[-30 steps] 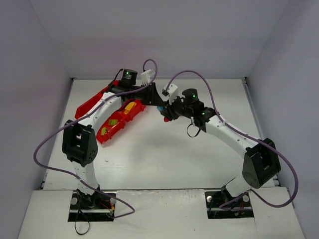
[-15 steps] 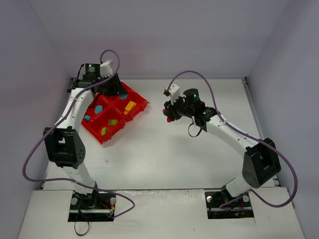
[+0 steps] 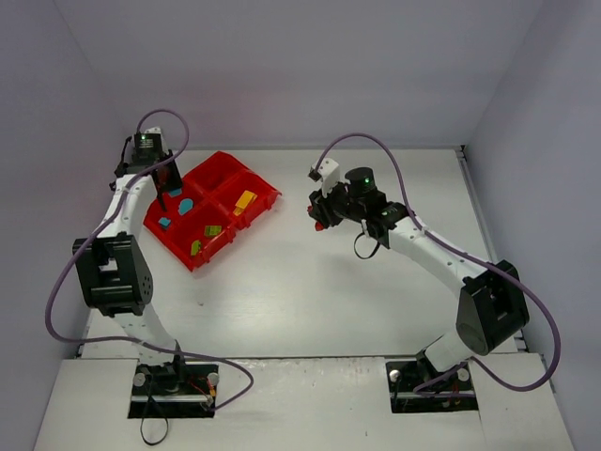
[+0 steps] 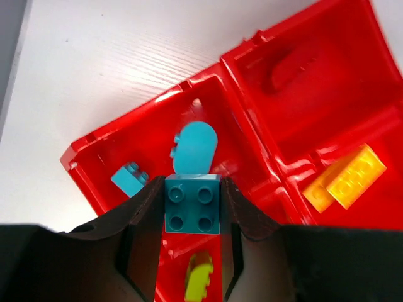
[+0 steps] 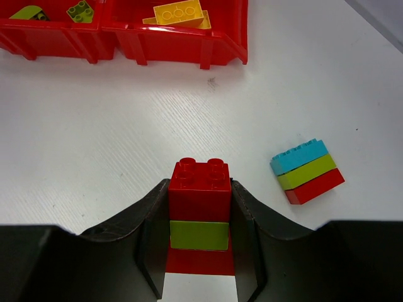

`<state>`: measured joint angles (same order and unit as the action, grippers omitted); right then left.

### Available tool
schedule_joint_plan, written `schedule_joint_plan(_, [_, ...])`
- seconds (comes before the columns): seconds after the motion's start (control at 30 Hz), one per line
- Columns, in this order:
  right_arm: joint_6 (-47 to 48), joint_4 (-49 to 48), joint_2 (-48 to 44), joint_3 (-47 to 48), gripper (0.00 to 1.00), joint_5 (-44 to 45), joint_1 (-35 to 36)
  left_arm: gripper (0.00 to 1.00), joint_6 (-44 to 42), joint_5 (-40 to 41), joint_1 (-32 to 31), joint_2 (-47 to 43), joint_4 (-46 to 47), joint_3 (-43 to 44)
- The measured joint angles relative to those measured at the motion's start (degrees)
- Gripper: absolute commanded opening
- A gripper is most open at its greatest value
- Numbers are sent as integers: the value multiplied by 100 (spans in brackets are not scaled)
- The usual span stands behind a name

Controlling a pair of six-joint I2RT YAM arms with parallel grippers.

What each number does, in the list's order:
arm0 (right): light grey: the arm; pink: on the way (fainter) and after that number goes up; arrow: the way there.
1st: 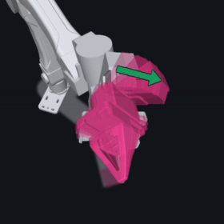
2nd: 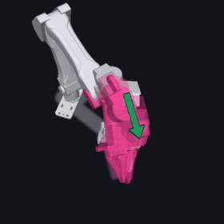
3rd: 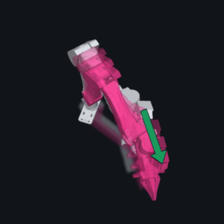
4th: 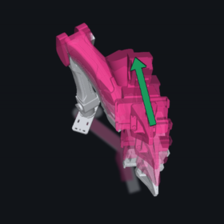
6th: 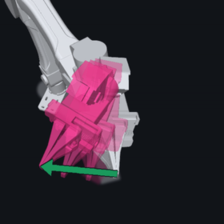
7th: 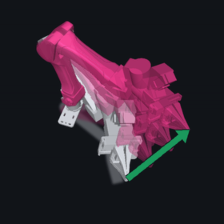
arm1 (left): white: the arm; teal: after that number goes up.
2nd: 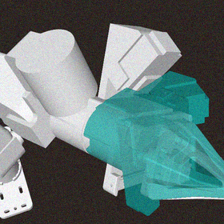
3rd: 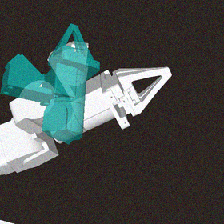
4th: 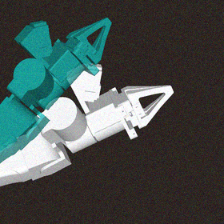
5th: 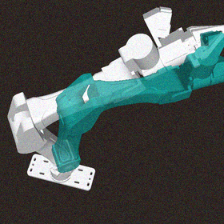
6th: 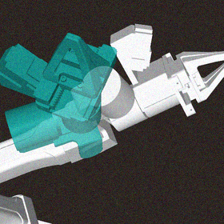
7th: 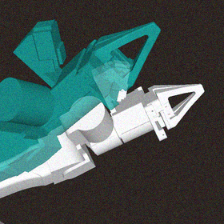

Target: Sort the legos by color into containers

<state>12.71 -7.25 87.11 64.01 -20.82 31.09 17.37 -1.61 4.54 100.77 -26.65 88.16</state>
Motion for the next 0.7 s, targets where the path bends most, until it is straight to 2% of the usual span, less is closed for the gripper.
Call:
schedule_joint_plan(0.17, [-68, 24, 0, -2, 0, 0, -7, 13, -4, 315, -13, 439, 212, 0])
schedule_joint_plan(0.2, [-68, 26, 0, -2, 0, 2, -9, 22, -4, 345, -13, 514, 216, 0])
schedule_joint_plan(0.3, [-85, 28, 0, -9, 0, 0, -39, 34, -11, 428, -13, 649, 219, 0])
schedule_joint_plan(0.33, [-87, 28, 0, -15, 0, 2, -44, 42, -13, 452, -13, 675, 216, 0])
schedule_joint_plan(0.43, [-111, 61, 0, -22, 0, 0, -70, 53, -22, 466, -13, 702, 216, 0])
schedule_joint_plan(0.53, [-192, 66, 0, -22, 0, 0, -81, 58, -20, 442, -13, 695, 240, 0])
schedule_joint_plan(0.7, [-494, 98, 35, 46, 0, 26, -166, 60, 90, 133, -37, 557, 249, 0])
